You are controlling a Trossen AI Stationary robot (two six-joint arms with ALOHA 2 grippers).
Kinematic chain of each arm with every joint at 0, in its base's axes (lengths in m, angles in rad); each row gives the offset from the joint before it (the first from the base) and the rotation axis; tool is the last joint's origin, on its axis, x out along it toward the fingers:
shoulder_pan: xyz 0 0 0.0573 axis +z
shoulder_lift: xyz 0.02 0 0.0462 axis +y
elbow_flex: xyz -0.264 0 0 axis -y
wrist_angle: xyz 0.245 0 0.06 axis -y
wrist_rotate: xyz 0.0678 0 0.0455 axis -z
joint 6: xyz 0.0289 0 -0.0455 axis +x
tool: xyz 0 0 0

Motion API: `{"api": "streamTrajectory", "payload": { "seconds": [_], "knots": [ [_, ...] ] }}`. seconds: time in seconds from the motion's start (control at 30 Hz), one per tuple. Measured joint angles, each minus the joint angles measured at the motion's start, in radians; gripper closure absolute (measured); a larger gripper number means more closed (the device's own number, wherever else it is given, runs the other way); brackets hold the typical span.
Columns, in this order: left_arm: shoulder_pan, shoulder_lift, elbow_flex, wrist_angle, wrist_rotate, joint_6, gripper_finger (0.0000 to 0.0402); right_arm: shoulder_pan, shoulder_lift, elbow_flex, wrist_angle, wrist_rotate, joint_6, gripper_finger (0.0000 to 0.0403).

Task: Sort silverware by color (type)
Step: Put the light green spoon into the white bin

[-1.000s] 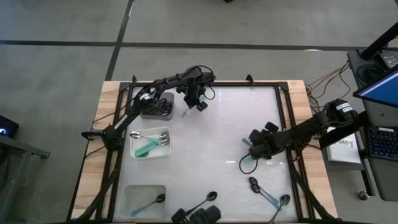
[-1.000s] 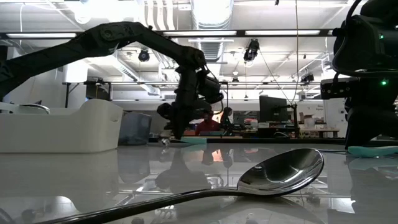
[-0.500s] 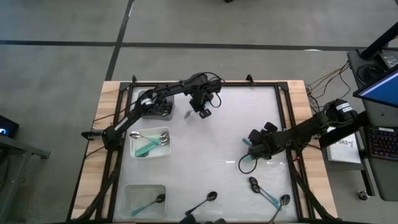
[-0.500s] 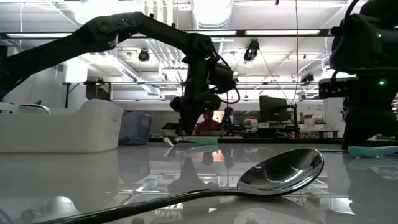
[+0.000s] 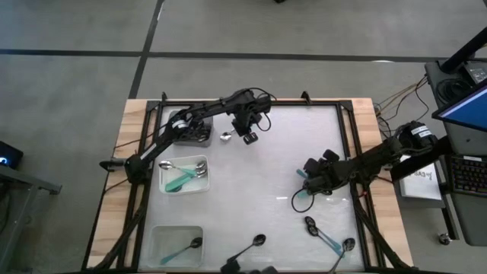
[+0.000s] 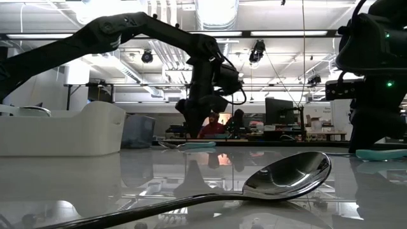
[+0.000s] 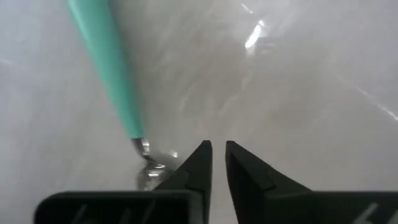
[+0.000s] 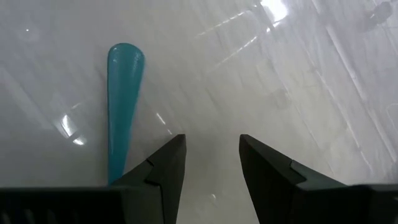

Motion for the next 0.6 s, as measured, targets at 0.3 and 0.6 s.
{"api": "streamTrajectory", "payload": {
  "seconds": [0.3,0.6],
  "knots": [
    [0.034,0.0,-0.014,0.0,-0.074,0.025,0.03,0.0,0.0,0.0,0.013,0.0,0.0,0.0257],
    [0.072,0.0,-0.027,0.019,-0.094,0.056,0.0288,0.0,0.0,0.0,0.023,-0.001,0.011,0.0257]
  ]
}}
